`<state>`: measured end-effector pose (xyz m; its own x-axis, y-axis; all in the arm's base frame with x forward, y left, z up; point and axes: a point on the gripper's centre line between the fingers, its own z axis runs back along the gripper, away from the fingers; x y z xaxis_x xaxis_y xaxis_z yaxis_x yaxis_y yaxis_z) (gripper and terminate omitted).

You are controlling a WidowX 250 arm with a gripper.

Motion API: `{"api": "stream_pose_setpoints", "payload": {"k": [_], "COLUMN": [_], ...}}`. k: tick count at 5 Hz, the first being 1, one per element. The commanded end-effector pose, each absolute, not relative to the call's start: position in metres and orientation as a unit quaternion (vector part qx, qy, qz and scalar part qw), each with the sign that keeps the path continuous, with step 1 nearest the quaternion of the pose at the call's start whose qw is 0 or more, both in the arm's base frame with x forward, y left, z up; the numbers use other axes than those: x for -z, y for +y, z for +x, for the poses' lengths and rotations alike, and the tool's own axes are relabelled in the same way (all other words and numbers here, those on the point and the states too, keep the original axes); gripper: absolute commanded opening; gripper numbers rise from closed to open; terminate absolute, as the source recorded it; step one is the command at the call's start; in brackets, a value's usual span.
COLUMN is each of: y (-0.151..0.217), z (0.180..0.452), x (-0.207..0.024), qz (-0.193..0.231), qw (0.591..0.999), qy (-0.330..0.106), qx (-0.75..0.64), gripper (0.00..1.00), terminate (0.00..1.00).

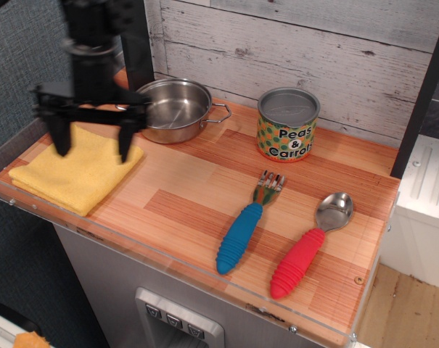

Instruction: Move the yellow rectangle near the blue utensil.

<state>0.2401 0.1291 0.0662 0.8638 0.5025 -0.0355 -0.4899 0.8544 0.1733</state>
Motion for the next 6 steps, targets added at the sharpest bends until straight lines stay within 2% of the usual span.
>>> {"api": "stream_pose_setpoints", "payload": {"k": [1,3,5,6], "y": [0.182,0.203,0.192,0.18], "z": [0.251,0.258,0.257,0.26], "x": [-0.055,-0.029,-0.026,-0.023], "qz": [0.122,0.112,0.069,0.074], "qw": [0.945,0.957,0.966,0.967], "qy": [0.005,-0.023,-0.026,-0.017], "qx": [-0.304,-0.265,-0.248,-0.242], "gripper": [0.0,0.0,0.0,0.0], "terminate": [0.0,0.0,0.0,0.0]}}
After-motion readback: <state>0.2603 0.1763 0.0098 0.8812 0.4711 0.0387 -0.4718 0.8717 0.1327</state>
